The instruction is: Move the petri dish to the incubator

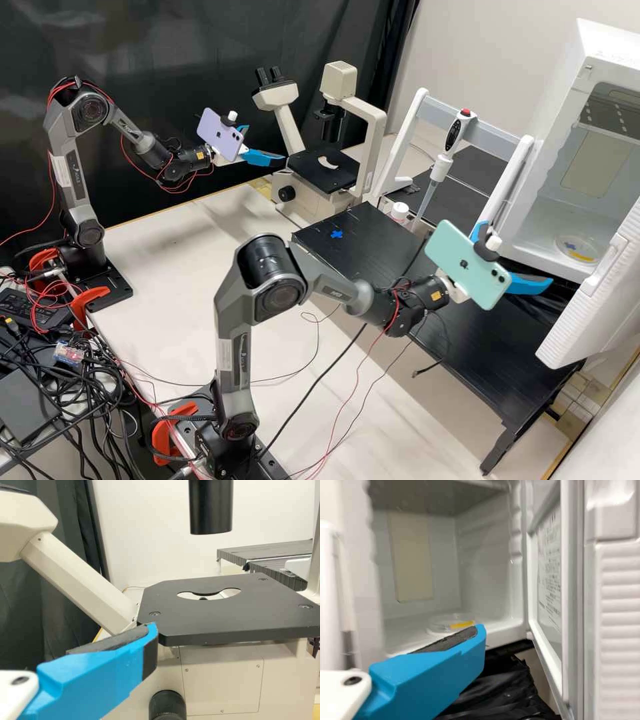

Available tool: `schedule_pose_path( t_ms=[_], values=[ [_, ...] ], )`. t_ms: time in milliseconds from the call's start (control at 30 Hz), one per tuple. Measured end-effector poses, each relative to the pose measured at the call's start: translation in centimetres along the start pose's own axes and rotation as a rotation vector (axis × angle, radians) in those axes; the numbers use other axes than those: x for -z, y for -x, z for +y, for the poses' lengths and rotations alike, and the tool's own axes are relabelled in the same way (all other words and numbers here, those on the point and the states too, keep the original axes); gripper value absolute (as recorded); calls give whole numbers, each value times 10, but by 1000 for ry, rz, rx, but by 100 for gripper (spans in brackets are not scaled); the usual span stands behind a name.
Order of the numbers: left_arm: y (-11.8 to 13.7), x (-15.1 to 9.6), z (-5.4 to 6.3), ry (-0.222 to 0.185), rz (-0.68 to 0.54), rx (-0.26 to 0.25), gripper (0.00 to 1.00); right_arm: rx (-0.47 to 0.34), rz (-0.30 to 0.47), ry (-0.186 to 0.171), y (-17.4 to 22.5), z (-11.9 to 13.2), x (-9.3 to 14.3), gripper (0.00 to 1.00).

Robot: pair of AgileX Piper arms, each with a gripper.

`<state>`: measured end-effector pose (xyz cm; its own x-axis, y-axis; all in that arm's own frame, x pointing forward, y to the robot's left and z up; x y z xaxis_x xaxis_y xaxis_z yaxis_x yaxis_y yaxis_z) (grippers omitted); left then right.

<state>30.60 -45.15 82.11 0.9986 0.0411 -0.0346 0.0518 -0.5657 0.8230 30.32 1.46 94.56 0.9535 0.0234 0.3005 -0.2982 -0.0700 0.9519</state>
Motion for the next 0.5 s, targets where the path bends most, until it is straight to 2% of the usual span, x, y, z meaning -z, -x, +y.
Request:
schedule_pose_path(
  t_ms=[200,333,500],
  values=[
    [0,0,0,0,0,0,100,11,67,-4,50,-20,18,100],
    [0,0,0,0,0,0,100,-10,114,-41,83,-33,24,100],
    [0,0,0,0,0,0,100,21,139,-63,112,-44,27,100]
  ],
)
